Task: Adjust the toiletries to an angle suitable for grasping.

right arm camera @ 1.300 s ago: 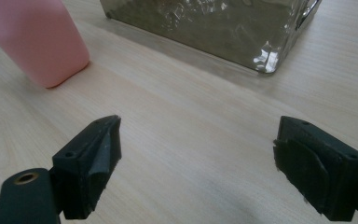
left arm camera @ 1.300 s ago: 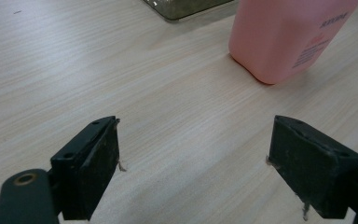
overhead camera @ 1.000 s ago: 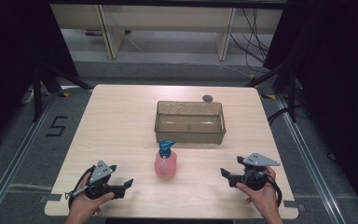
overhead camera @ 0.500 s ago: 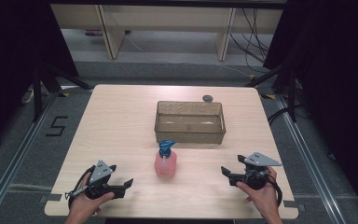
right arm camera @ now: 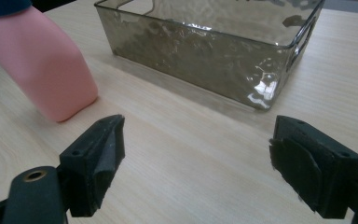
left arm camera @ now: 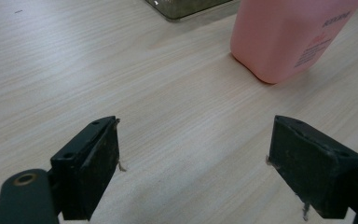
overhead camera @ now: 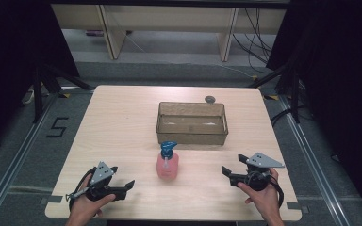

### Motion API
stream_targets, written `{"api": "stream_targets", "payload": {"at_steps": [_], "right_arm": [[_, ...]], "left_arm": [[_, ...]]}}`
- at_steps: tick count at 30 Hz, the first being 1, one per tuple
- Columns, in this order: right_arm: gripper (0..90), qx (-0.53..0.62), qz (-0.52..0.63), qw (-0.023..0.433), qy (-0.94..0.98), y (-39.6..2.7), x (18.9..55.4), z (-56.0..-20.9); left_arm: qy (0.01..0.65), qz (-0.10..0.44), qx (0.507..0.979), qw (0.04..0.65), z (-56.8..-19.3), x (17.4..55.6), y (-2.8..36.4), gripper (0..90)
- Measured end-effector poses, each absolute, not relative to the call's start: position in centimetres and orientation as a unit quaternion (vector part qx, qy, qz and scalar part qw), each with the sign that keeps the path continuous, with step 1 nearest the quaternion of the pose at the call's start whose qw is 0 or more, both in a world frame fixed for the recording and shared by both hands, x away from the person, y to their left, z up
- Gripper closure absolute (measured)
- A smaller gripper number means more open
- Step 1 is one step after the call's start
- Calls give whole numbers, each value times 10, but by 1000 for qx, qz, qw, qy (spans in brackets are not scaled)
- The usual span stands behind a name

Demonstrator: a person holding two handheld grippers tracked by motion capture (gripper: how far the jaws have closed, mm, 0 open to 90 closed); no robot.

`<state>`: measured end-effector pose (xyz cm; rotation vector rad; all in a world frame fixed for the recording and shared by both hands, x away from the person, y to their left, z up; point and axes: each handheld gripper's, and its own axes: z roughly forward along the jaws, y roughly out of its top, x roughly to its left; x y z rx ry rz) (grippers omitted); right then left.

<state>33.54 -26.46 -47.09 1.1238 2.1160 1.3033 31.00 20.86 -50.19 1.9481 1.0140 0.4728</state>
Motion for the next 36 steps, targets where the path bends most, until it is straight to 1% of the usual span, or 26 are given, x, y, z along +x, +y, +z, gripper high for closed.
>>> {"api": "stream_targets", "payload": {"at_steps": [9, 11, 13, 19, 25, 26, 28, 29, 34, 35, 36], "right_arm": [[186, 392, 477, 201, 760, -255, 334, -467], [186, 404, 482, 187, 755, -252, 333, -467], [185, 391, 485, 196, 758, -252, 335, -466], [186, 389, 496, 189, 753, -245, 336, -463], [188, 381, 506, 194, 749, -239, 339, -461], [188, 387, 512, 184, 744, -236, 338, -461], [188, 375, 510, 193, 750, -235, 340, -461], [188, 381, 511, 182, 749, -233, 338, -461], [188, 374, 517, 174, 750, -228, 340, -460], [188, 383, 510, 165, 752, -227, 338, -459], [188, 366, 510, 184, 756, -226, 341, -459]], "left_arm": [[410, 192, 781, 429, -502, 310, 209, 156], [411, 192, 782, 428, -502, 310, 209, 156], [410, 193, 782, 428, -501, 310, 209, 156], [409, 192, 782, 429, -502, 310, 209, 156], [409, 193, 782, 428, -501, 310, 209, 156], [409, 193, 782, 428, -501, 310, 209, 156], [408, 193, 782, 430, -501, 310, 209, 156], [409, 193, 782, 429, -501, 310, 209, 156], [407, 191, 781, 433, -502, 311, 209, 154], [404, 193, 786, 427, -501, 312, 210, 154], [409, 192, 779, 435, -502, 312, 209, 153]]}}
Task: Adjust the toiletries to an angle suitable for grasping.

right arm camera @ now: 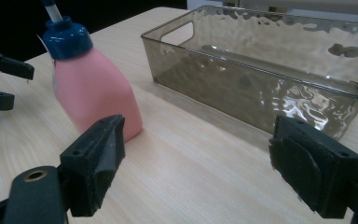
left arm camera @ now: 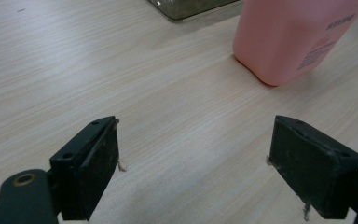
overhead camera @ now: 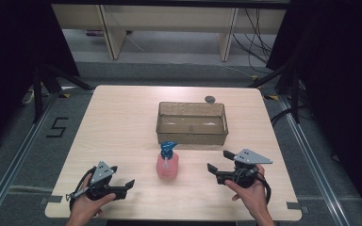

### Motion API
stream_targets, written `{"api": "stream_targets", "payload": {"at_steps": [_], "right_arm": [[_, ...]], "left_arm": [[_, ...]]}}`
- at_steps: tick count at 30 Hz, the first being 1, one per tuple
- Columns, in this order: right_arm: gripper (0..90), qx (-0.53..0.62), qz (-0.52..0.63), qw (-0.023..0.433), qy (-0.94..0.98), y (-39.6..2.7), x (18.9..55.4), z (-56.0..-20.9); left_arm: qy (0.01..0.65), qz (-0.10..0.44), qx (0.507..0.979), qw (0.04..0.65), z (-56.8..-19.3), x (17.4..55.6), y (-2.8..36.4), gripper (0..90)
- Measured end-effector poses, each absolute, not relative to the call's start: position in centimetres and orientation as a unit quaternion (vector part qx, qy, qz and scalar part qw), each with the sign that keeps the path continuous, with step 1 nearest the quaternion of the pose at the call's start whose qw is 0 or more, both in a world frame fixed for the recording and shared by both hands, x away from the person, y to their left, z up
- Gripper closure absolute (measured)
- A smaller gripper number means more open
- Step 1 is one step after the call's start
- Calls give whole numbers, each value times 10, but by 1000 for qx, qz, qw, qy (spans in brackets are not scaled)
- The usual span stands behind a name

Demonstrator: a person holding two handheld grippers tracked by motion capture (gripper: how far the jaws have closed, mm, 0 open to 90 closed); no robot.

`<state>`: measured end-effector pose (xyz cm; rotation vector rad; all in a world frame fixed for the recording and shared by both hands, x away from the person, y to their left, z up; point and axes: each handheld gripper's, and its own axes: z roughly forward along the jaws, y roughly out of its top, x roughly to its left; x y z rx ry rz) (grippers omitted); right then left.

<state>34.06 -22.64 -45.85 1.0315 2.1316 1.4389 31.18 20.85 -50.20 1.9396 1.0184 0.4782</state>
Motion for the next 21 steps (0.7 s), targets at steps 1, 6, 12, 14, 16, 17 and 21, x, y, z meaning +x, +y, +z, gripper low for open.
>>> {"api": "stream_targets", "payload": {"at_steps": [1, 6, 12, 14, 16, 17, 21], "right_arm": [[188, 369, 513, 181, 754, -224, 340, -459], [190, 365, 513, 170, 758, -217, 340, -457], [191, 358, 525, 152, 757, -203, 340, -455], [191, 357, 522, 153, 760, -203, 340, -454], [191, 347, 525, 160, 761, -201, 342, -454], [192, 347, 525, 157, 761, -198, 342, -453], [195, 348, 531, 150, 758, -191, 342, -452]], "left_arm": [[410, 191, 779, 434, -502, 312, 208, 153], [411, 191, 780, 432, -501, 313, 208, 152], [416, 194, 775, 435, -501, 313, 207, 152], [416, 193, 774, 435, -501, 313, 207, 152], [415, 193, 775, 436, -502, 313, 208, 152], [414, 193, 776, 435, -501, 313, 208, 152], [417, 196, 773, 436, -501, 312, 209, 152]]}}
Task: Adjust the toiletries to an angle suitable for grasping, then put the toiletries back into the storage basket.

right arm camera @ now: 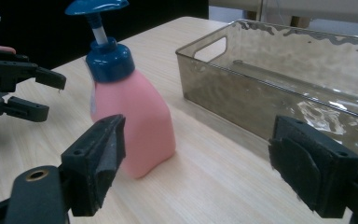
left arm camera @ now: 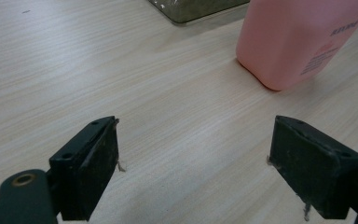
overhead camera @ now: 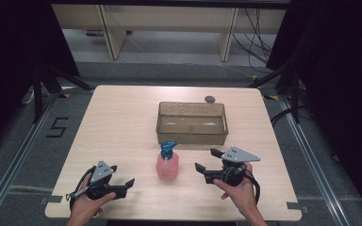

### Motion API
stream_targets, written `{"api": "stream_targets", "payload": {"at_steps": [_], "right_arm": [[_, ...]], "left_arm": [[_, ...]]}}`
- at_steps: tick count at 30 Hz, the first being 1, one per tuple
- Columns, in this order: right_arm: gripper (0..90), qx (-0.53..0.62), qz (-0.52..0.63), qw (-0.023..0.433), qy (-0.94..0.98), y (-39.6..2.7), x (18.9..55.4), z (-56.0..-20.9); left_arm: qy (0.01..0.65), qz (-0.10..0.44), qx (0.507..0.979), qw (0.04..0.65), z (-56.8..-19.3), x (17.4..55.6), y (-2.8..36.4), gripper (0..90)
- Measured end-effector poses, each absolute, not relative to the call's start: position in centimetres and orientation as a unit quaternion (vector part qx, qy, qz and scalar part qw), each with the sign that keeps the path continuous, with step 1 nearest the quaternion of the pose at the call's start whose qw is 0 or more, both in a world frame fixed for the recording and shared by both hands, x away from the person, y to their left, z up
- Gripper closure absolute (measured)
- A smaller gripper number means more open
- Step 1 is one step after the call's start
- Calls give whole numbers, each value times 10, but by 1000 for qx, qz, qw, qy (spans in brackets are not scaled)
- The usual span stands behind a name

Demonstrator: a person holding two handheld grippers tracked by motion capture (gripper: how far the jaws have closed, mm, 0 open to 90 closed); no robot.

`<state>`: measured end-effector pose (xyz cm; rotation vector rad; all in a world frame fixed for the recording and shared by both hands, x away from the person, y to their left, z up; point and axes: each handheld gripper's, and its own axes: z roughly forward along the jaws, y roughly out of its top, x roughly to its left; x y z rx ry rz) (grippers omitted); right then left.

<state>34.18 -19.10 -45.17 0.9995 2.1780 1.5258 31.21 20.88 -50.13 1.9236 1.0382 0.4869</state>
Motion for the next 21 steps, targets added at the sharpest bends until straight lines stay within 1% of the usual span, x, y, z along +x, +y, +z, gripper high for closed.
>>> {"api": "stream_targets", "payload": {"at_steps": [1, 2, 5, 9, 11, 15, 16, 21], "right_arm": [[195, 348, 531, 150, 758, -191, 342, -452], [195, 339, 528, 160, 762, -191, 343, -451], [195, 343, 529, 148, 762, -185, 343, -452], [196, 333, 527, 156, 766, -182, 344, -451], [196, 333, 533, 141, 765, -178, 345, -451], [196, 325, 530, 147, 769, -175, 347, -450], [198, 330, 536, 138, 765, -170, 346, -450], [206, 317, 540, 137, 767, -162, 347, -446]], "left_arm": [[417, 196, 773, 436, -501, 312, 209, 151], [418, 196, 773, 434, -501, 312, 209, 151], [418, 199, 774, 432, -501, 312, 210, 151], [418, 198, 772, 435, -501, 312, 209, 151], [419, 198, 772, 436, -501, 313, 209, 151], [418, 199, 773, 434, -501, 312, 210, 151], [418, 200, 774, 431, -501, 311, 210, 151], [418, 200, 769, 441, -501, 313, 211, 151]]}}
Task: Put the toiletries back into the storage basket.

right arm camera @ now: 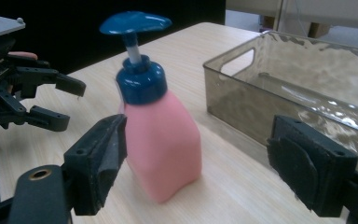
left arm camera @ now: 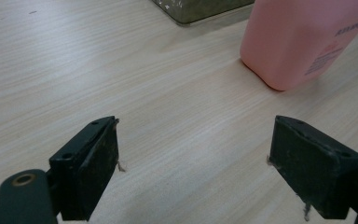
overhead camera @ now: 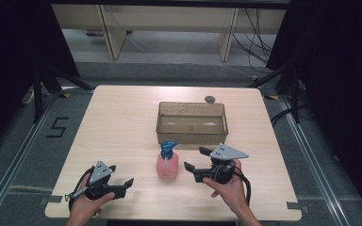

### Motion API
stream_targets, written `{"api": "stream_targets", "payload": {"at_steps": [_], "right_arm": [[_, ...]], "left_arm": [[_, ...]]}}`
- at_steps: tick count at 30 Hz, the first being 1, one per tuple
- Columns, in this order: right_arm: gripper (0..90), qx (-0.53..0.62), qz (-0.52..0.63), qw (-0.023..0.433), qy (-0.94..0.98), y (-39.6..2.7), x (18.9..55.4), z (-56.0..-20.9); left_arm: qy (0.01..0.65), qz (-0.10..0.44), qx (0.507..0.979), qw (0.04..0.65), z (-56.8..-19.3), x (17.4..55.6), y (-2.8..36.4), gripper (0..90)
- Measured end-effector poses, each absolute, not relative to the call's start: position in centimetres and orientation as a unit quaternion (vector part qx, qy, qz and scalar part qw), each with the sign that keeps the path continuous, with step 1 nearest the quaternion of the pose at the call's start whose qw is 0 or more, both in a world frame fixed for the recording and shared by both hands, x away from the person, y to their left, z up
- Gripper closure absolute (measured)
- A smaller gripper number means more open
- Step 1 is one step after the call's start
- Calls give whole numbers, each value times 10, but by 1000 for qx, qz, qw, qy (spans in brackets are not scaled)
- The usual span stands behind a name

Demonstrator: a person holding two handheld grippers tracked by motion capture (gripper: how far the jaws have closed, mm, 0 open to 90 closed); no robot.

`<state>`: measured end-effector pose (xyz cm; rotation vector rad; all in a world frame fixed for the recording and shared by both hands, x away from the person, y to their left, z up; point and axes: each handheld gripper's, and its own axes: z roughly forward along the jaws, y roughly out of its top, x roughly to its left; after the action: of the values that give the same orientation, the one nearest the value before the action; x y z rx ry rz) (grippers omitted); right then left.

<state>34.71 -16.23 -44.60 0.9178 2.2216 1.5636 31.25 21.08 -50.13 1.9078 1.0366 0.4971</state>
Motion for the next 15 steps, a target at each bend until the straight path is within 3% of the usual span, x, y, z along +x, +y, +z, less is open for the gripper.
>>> {"api": "stream_targets", "payload": {"at_steps": [15], "right_arm": [[216, 281, 535, 145, 784, -124, 355, -446]], "left_arm": [[416, 202, 771, 439, -500, 311, 212, 151]]}}
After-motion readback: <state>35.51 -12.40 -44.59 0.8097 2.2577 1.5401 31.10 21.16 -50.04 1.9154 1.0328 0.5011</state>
